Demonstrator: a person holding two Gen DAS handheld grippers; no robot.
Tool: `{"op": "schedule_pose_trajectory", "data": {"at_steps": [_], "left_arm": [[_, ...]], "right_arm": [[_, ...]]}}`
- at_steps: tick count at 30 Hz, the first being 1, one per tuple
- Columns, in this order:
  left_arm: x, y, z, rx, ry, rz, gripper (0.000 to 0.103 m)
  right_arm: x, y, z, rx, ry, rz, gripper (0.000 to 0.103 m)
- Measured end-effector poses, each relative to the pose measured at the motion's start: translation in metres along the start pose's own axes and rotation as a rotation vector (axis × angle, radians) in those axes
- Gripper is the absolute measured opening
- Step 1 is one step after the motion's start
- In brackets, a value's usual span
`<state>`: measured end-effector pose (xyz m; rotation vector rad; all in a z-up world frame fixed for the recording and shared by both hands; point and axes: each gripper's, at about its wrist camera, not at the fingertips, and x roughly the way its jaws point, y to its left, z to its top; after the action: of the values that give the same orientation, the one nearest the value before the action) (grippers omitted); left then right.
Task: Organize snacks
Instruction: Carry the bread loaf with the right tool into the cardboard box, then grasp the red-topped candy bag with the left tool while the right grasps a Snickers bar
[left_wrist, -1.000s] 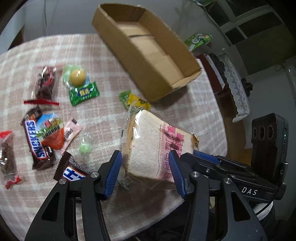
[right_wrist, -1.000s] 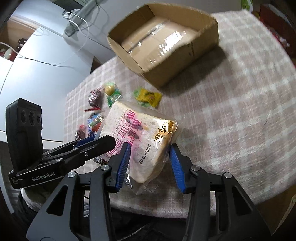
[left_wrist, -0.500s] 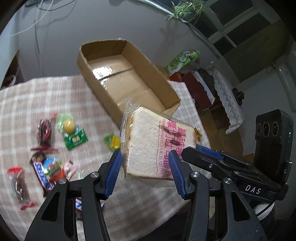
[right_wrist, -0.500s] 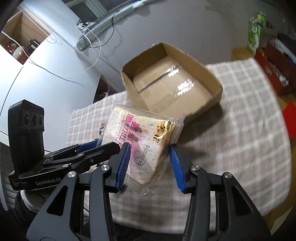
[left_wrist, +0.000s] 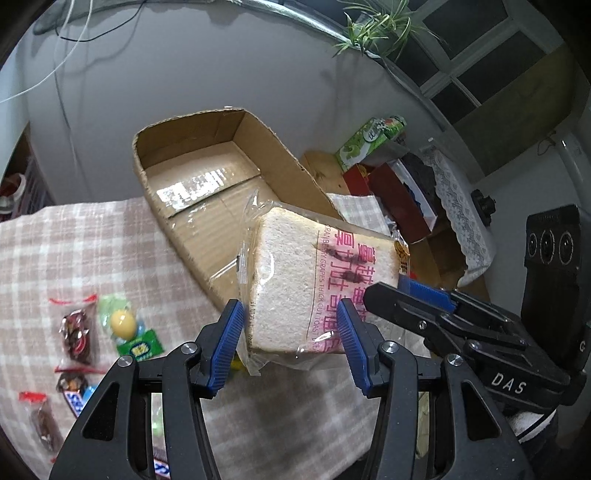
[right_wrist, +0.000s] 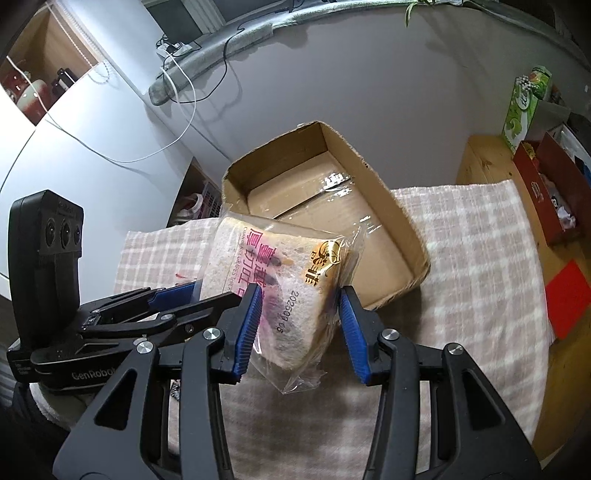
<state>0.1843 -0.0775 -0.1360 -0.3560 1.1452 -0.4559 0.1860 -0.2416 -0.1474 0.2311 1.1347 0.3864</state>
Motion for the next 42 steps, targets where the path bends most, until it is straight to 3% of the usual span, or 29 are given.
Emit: {"op": "schedule_pose_trajectory", "data": {"at_steps": [15, 23, 30, 36, 42], "left_arm": [[0.035, 0.011, 0.021, -0.055, 0.025, 0.024, 0.05], [0.042, 0.011, 0.022, -0.035, 0.038, 0.052, 0.05], [0.039, 0.012, 0.023, -0.028, 0.035, 0.06, 0.05], [0.022, 0.016, 0.018, -0.022, 0.015, 0.061, 0.05], [-0.026, 0.028, 0.003, -0.003, -0.063, 0.082, 0.05]], "right_arm": [[0.043, -0.024, 0.027, -0.036, 0.053, 0.023, 0.046], [0.055, -0.025, 0.027, -0.071, 0.069, -0.059, 0.046], [0.049, -0.027, 0.026, -0.075, 0.062, -0.075, 0.046], [0.034, -0.019, 0.018, -0.103, 0.042, -0.082, 0.046], [0.012, -0.002, 0.001, -0.129, 0.0, -0.051, 0.049]]}}
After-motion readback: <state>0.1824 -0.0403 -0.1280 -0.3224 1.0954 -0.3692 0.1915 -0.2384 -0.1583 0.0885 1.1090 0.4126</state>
